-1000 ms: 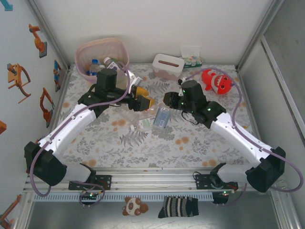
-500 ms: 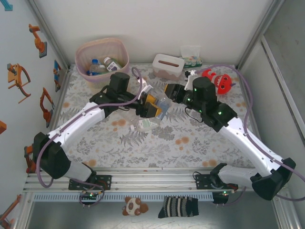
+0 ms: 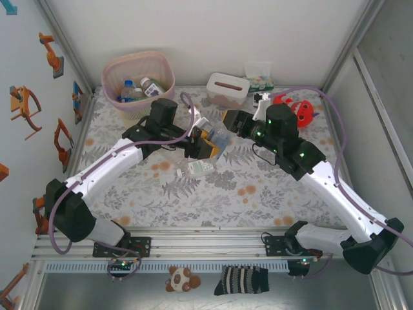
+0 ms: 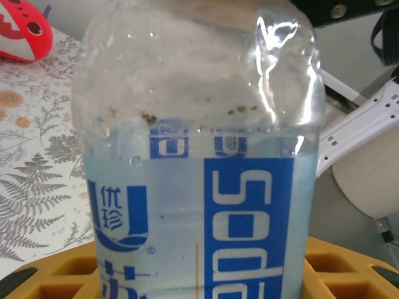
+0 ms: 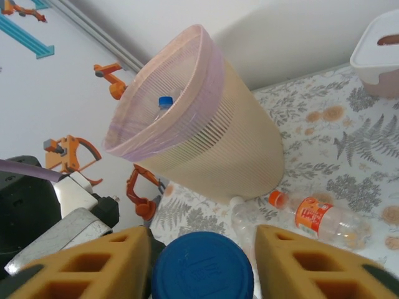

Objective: Put the plastic bottles in the bin

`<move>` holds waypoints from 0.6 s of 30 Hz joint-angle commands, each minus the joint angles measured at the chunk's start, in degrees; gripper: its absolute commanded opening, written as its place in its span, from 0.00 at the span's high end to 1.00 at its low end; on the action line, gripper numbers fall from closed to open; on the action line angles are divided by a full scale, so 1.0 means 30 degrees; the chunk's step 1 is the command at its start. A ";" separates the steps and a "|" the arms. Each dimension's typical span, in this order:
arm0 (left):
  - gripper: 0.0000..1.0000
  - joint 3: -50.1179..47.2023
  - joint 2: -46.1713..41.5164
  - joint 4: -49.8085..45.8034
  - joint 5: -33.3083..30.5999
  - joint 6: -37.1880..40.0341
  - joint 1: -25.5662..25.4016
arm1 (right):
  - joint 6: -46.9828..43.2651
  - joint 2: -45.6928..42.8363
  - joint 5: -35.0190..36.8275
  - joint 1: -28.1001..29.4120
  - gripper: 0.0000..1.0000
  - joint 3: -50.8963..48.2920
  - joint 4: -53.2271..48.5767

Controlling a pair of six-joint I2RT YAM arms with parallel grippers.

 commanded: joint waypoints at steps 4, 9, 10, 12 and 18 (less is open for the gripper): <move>0.52 0.1067 -0.1109 -0.0422 -0.3116 0.0316 0.0198 | -0.1068 -0.0280 0.1588 -0.0112 0.32 0.1364 -0.1487; 0.53 0.2483 -0.0974 -0.1637 -0.7072 -0.0178 0.0815 | -0.1728 -0.0606 0.3012 -0.0142 0.30 0.1530 -0.2511; 0.54 0.2894 -0.0889 -0.1919 -0.7899 -0.0315 0.0948 | -0.1824 -0.0662 0.3089 -0.0142 0.30 0.1534 -0.2589; 0.55 0.3560 -0.0744 -0.2257 -0.9315 -0.0690 0.1290 | -0.1940 -0.0721 0.3206 -0.0156 0.30 0.1562 -0.2752; 0.54 0.5443 -0.0374 -0.2636 -1.2377 -0.1988 0.2836 | -0.1916 -0.0753 0.3340 -0.0170 0.31 0.1589 -0.3034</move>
